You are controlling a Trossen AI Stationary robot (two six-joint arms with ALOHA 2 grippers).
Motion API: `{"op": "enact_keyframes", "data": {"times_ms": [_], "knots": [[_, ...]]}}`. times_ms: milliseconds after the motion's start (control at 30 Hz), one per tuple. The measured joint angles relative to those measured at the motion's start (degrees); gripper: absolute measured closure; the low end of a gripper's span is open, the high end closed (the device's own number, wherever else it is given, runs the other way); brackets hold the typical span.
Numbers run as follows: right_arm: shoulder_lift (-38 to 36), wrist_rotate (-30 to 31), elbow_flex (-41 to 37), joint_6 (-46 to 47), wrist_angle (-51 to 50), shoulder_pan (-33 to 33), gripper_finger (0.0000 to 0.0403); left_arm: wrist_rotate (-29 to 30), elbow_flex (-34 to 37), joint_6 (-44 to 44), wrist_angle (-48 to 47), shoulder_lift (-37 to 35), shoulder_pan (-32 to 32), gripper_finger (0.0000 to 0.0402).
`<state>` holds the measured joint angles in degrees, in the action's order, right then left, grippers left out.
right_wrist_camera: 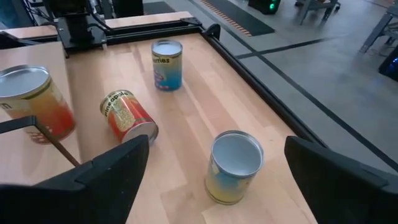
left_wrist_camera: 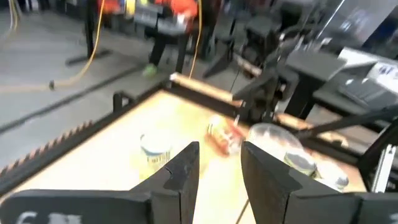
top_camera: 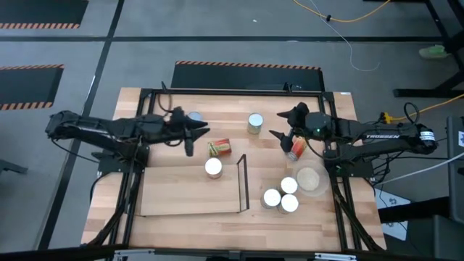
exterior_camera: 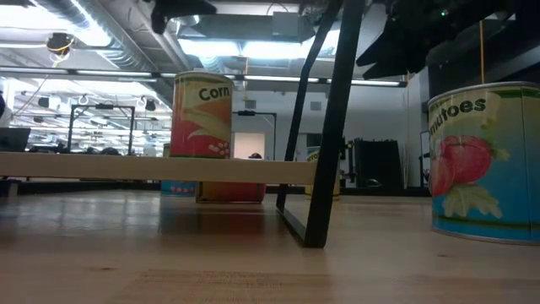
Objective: Pick and place cans onto a shelf
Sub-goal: Put the corn can on the shelf
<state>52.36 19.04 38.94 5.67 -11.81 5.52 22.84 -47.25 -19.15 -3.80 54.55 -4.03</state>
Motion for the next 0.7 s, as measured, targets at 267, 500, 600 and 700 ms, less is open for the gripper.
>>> {"op": "enact_keyframes", "data": {"times_ms": [267, 500, 600, 700], "knots": [[0.0, 2.79, 0.0, 0.04, 0.02, 0.0, 0.0024, -5.3, -10.85, -11.61, -12.14, 10.12, 0.0, 0.0293], [0.02, 2.79, 0.0, -0.01, 0.0, 0.0, 0.0024, -13.87, -14.48, -22.42, -20.82, 16.68, 0.0, 0.0293], [0.02, 2.79, 0.0, -0.04, 0.0, 0.0, 0.0024, -17.71, -14.53, -27.35, -23.03, 18.59, -0.01, 0.0293], [0.02, 2.83, 0.0, -0.16, 0.0, 0.0, 0.0024, -21.4, -14.53, -31.72, -25.32, 20.12, -0.11, 0.0293]]}}
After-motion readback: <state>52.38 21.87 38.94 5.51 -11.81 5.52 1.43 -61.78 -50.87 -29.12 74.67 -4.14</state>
